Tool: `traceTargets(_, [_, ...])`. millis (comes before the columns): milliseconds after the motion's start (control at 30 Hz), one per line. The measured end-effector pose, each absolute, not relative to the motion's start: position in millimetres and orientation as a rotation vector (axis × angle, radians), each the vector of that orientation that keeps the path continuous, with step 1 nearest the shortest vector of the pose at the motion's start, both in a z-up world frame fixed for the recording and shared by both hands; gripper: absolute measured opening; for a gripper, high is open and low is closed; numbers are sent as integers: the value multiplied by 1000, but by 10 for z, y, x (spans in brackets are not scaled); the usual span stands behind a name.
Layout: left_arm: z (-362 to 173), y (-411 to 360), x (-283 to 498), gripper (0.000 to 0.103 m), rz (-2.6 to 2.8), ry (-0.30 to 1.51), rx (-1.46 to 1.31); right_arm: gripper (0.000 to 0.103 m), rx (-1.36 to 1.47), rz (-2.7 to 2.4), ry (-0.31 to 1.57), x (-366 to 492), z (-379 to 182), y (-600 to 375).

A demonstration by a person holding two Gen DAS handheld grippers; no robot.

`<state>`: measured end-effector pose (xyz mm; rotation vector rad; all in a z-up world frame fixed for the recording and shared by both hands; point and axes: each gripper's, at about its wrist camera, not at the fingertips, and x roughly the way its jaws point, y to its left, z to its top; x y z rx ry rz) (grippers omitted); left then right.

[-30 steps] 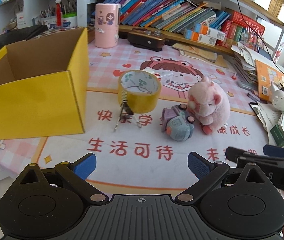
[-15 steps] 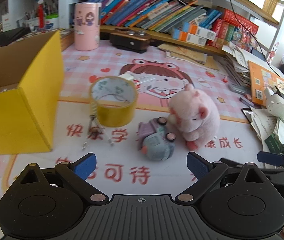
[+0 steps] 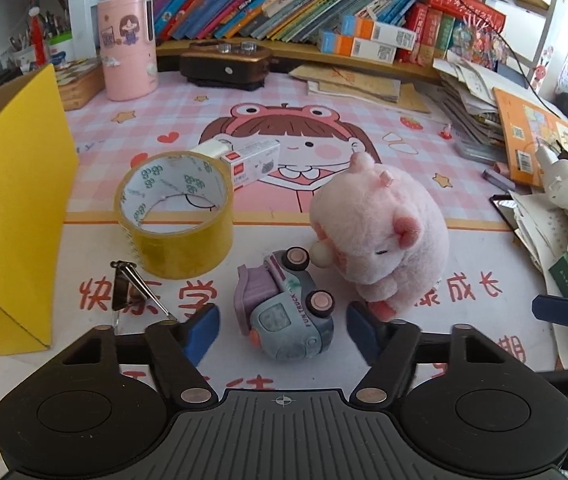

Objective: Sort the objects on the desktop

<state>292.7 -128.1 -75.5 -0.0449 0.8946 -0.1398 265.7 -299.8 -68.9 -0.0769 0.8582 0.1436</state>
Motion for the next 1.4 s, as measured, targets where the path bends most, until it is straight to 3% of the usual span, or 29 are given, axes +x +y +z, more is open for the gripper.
traceTargets(133, [-788,-1274,2947,65,-145,904,-63,88,-95,164,856,2684,-697,-2970])
traceTargets(333, [-833,-1288,2989,49,-134,903,-66,88,-121,181,853,2734,-708,-2940])
traceTargets(600, [-651,-1117,2822,43,-159,880,-105,88,-151,234,842,2847,-717,-2827])
traceTargets(1100, [-354,-654,2309,42,-80,853,-229,89,-345,344,731,3185,-796,-2445])
traceTargets(1200, [-318,-629,2275,42,-78,843,-242,80,-369,358,727,3253,-821,-2409])
traceTargets(1233, [-311,-621,2265,42,-78,841,-246,69,-377,354,725,3265,-830,-2397])
traceTargets(1400, [-270,-581,2218,42,-81,831,-260,59,-334,333,723,3291,-788,-2462])
